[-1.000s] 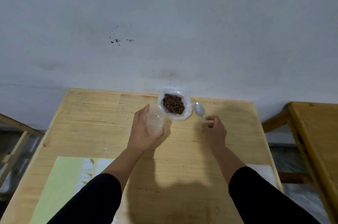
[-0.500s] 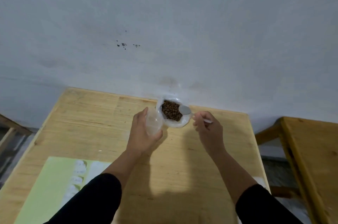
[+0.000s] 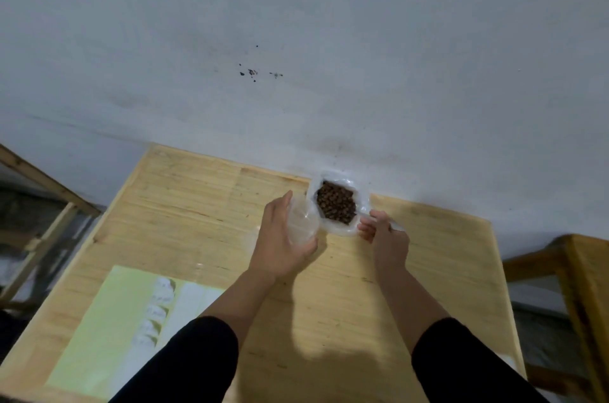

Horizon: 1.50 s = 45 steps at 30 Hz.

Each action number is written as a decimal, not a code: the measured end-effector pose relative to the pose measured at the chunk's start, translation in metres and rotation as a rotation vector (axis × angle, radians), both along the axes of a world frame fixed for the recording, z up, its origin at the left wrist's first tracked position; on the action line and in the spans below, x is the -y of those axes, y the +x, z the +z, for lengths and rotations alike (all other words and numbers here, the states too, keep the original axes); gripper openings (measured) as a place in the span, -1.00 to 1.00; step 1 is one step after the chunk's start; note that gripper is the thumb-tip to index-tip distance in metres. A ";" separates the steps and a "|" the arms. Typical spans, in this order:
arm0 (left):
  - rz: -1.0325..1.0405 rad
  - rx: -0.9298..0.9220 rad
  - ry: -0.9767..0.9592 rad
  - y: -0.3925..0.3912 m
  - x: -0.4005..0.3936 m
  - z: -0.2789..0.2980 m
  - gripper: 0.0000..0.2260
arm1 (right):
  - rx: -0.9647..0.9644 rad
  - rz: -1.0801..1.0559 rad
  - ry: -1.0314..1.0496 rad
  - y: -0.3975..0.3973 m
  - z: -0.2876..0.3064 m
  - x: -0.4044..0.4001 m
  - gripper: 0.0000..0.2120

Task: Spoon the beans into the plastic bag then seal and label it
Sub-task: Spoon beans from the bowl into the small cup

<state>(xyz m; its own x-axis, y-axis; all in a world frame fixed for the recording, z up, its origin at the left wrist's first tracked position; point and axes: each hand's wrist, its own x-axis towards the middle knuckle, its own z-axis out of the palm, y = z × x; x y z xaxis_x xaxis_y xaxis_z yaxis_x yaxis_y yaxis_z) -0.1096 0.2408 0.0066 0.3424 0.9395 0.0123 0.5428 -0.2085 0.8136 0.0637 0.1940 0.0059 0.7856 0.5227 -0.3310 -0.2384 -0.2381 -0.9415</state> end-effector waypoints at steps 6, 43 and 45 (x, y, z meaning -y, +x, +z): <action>-0.002 -0.020 -0.011 0.007 -0.002 -0.001 -0.16 | -0.118 -0.104 0.043 0.014 0.002 0.009 -0.72; 0.006 -0.003 -0.112 0.021 -0.009 0.005 -0.11 | -0.042 -0.099 -0.032 0.010 0.020 -0.001 -0.68; 0.002 -0.010 -0.106 0.024 -0.009 0.005 -0.11 | -0.018 -0.070 -0.005 0.013 0.031 -0.002 -0.66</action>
